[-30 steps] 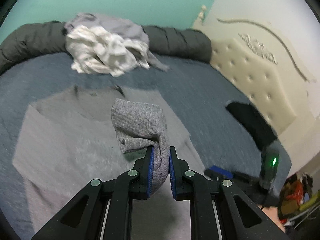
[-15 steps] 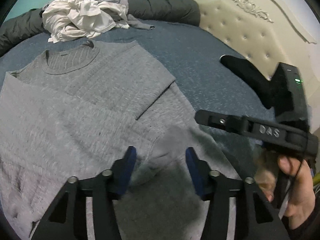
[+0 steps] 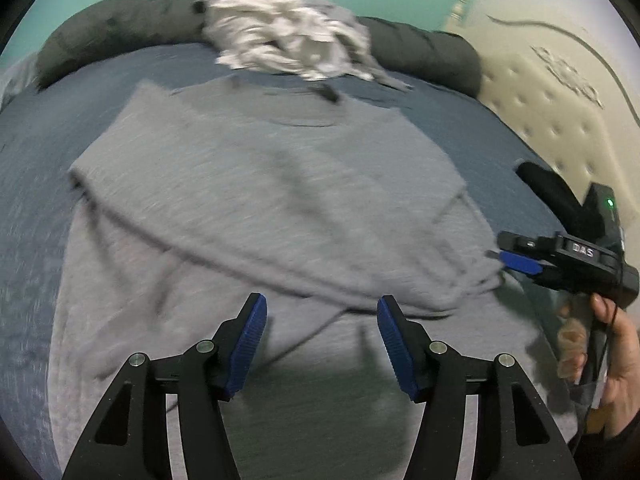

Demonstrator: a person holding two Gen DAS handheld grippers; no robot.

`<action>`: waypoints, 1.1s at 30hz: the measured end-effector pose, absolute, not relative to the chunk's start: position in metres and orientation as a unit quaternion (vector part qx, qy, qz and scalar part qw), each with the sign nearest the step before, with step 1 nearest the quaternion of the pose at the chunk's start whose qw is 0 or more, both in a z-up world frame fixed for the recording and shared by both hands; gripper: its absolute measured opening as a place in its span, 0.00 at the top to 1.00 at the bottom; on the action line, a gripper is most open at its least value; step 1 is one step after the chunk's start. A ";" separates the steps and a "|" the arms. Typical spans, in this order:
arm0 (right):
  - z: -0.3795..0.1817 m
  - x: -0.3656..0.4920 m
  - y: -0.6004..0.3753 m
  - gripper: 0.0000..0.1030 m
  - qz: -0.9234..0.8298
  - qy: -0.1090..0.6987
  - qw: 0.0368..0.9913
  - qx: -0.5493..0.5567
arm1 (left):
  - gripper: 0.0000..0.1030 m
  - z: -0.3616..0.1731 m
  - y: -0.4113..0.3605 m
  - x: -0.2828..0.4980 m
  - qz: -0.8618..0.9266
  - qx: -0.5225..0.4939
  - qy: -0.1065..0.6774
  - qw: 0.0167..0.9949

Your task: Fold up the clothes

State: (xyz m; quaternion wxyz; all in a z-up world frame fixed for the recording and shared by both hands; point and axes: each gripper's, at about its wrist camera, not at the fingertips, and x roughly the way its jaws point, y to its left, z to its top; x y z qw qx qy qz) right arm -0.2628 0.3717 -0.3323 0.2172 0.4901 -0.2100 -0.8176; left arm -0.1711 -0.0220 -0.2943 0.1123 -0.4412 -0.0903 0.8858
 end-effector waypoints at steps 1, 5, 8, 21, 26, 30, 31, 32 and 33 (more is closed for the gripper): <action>-0.333 -0.263 0.370 0.45 -0.820 -0.205 0.215 0.489 | 0.40 -0.296 -0.028 -0.170 0.886 -0.440 -0.097 0.107; -0.338 -0.263 0.361 0.54 -0.823 -0.188 0.212 0.492 | 0.40 -0.303 -0.049 -0.158 0.890 -0.429 -0.123 0.094; -0.340 -0.259 0.355 0.75 -0.827 -0.163 0.209 0.496 | 0.40 -0.309 -0.056 -0.150 0.889 -0.430 -0.129 0.093; -0.314 -0.203 0.348 0.95 -0.832 -0.093 0.220 0.500 | 0.40 -0.288 -0.093 -0.133 0.898 -0.397 -0.165 0.098; -0.326 -0.184 0.350 0.98 -0.818 -0.091 0.210 0.527 | 0.40 -0.276 -0.110 -0.125 0.901 -0.382 -0.182 0.095; -0.322 -0.190 0.367 0.83 -0.822 -0.141 0.188 0.518 | 0.40 -0.275 -0.123 -0.120 0.899 -0.379 -0.198 0.091; -0.322 -0.193 0.371 0.73 -0.822 -0.156 0.181 0.517 | 0.40 -0.275 -0.125 -0.119 0.899 -0.378 -0.200 0.091; -0.323 -0.196 0.374 0.56 -0.819 -0.172 0.178 0.518 | 0.40 -0.274 -0.127 -0.119 0.899 -0.378 -0.201 0.091; -0.325 -0.199 0.377 0.53 -0.814 -0.187 0.175 0.521 | 0.40 -0.274 -0.128 -0.118 0.899 -0.378 -0.201 0.091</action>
